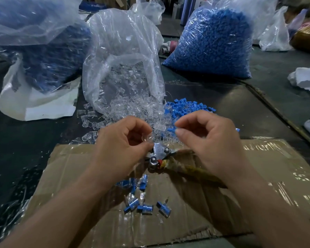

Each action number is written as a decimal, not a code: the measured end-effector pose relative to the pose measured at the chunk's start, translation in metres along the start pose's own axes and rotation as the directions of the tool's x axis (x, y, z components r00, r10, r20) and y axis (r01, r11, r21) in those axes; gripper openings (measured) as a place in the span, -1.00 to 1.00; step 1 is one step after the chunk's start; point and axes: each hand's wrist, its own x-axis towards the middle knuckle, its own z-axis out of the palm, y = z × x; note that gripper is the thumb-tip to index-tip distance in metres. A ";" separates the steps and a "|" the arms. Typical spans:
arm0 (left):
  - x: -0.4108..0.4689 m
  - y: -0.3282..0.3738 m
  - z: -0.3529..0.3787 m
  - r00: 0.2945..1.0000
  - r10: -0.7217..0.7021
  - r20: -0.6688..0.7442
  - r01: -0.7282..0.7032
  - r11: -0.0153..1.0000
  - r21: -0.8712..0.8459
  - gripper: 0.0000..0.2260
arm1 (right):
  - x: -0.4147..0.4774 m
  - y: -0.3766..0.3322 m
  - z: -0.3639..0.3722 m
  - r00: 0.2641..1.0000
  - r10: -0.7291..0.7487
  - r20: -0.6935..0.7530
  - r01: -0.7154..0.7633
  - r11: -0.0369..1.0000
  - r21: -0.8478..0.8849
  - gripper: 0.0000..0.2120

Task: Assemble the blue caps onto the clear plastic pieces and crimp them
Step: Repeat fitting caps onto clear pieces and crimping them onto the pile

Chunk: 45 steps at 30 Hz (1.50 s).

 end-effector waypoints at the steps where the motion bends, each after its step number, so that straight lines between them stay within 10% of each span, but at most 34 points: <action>1: 0.000 0.000 0.000 1.000 0.019 -0.005 -0.019 1.000 0.008 -0.77 | -0.003 -0.004 0.006 0.999 -0.026 0.039 0.026 1.000 0.018 -0.75; 13: -0.002 -0.003 0.002 0.959 0.284 0.007 -0.283 0.953 0.103 -0.74 | -0.007 -0.002 0.021 0.992 0.015 0.123 -0.019 0.999 0.029 -0.81; 24: -0.002 0.000 -0.002 0.932 0.362 0.032 -0.363 0.929 0.073 -0.89 | -0.003 0.000 0.010 0.886 0.176 0.429 -0.381 0.803 0.459 -0.72; 45: 0.004 0.008 -0.009 0.943 -0.186 0.277 0.310 0.793 -0.524 -0.79 | -0.006 0.013 0.022 0.971 -0.185 0.151 0.157 0.971 0.179 -0.69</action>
